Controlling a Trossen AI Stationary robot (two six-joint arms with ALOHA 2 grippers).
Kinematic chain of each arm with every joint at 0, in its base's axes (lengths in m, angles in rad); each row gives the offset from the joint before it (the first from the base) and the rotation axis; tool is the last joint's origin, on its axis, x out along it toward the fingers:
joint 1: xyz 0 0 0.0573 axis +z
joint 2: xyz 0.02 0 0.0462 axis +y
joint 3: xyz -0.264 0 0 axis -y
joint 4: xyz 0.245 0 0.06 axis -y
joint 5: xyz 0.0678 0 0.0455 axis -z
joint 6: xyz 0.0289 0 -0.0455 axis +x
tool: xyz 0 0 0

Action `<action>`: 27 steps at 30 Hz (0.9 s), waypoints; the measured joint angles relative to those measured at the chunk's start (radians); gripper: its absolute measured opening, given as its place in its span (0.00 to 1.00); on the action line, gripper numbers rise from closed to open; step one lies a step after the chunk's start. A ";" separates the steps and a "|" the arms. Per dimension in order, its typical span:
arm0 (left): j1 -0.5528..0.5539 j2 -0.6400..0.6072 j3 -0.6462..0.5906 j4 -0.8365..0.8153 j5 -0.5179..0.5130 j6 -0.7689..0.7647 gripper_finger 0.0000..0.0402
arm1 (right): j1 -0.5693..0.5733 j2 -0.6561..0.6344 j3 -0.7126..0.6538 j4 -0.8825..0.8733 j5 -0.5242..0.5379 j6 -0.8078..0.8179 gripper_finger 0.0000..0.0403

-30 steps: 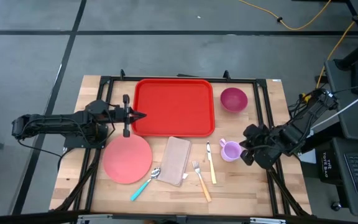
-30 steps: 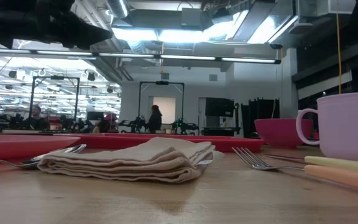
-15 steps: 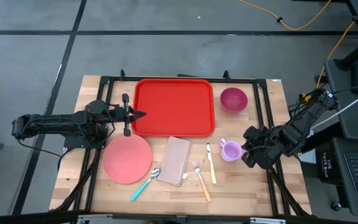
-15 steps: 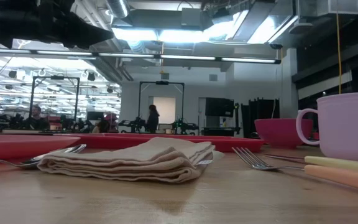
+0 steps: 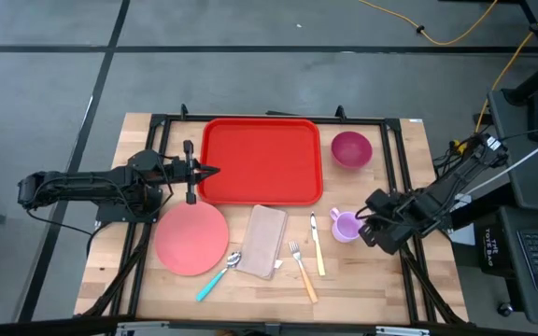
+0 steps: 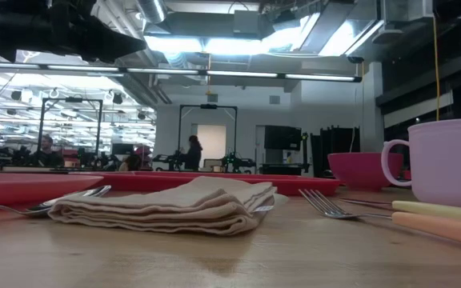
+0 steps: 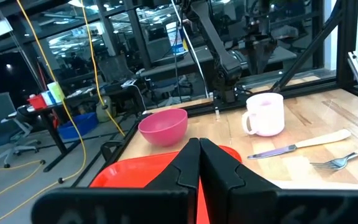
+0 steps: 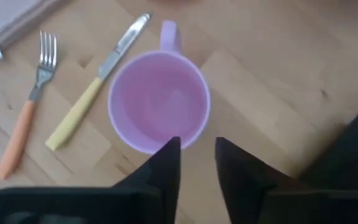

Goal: Set up tray
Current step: Put the purple mug on top of the orange serving tray

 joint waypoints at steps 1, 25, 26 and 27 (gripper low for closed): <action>0.000 0.000 0.000 0.000 0.000 -0.001 0.01 | 0.000 0.000 -0.003 0.003 -0.014 0.000 0.30; 0.000 0.000 0.000 -0.001 0.001 -0.001 0.01 | 0.000 0.000 -0.188 0.211 -0.022 0.154 0.36; 0.000 0.000 0.000 -0.001 0.001 -0.001 0.01 | 0.000 0.000 -0.197 0.228 -0.022 0.155 0.36; 0.000 0.000 0.000 -0.001 0.001 -0.001 0.01 | 0.000 0.000 -0.205 0.243 -0.018 0.155 0.36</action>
